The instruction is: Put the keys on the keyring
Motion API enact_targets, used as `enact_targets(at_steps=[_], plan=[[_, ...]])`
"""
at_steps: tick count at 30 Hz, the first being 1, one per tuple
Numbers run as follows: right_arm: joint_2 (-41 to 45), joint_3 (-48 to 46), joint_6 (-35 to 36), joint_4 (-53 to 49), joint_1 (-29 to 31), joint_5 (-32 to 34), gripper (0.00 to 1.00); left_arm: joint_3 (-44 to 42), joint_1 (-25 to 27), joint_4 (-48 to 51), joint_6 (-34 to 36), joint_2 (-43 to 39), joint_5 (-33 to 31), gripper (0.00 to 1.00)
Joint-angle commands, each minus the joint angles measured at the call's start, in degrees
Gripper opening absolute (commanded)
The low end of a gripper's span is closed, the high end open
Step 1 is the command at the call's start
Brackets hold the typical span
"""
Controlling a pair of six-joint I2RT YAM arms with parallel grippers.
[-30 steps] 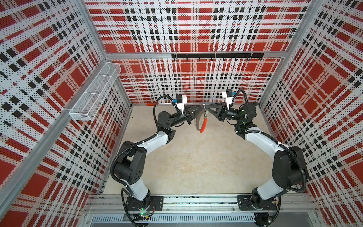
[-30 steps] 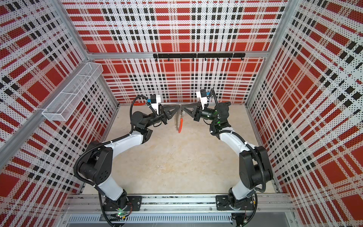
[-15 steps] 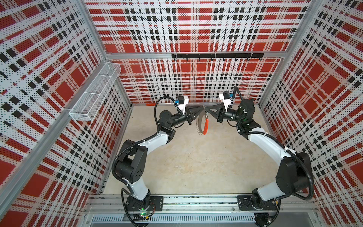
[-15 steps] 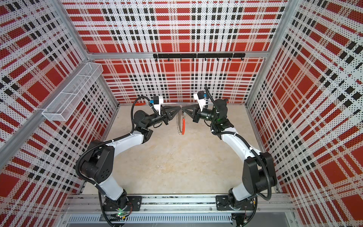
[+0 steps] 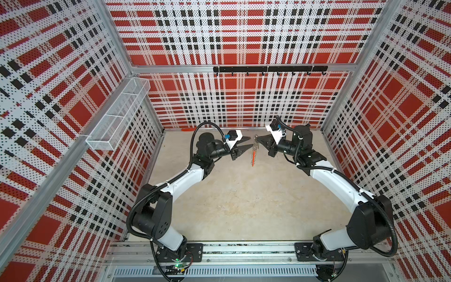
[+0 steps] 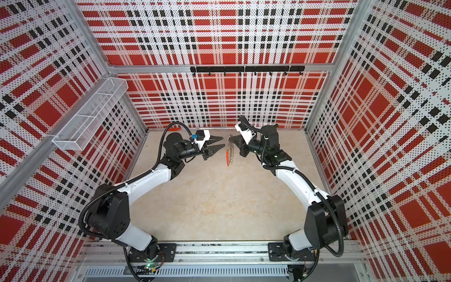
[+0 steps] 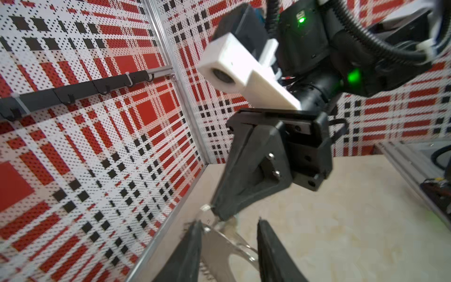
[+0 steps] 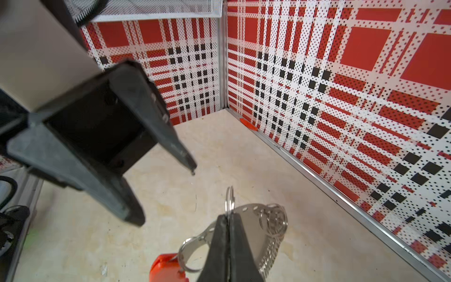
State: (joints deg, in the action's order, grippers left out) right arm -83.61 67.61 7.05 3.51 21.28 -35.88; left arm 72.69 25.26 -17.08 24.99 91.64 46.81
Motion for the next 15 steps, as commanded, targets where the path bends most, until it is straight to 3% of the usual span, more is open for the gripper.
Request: enact_targets(at_steps=[1, 15], plan=[[2.32, -0.66, 4.64, 0.34, 0.68, -0.32, 0.00, 8.25, 0.52, 28.21, 19.81, 2.56, -2.03, 0.42], [2.15, 0.29, 5.18, -2.13, 1.85, -1.81, 0.00, 20.09, 0.61, 38.56, 26.96, 8.89, 2.23, 0.36]])
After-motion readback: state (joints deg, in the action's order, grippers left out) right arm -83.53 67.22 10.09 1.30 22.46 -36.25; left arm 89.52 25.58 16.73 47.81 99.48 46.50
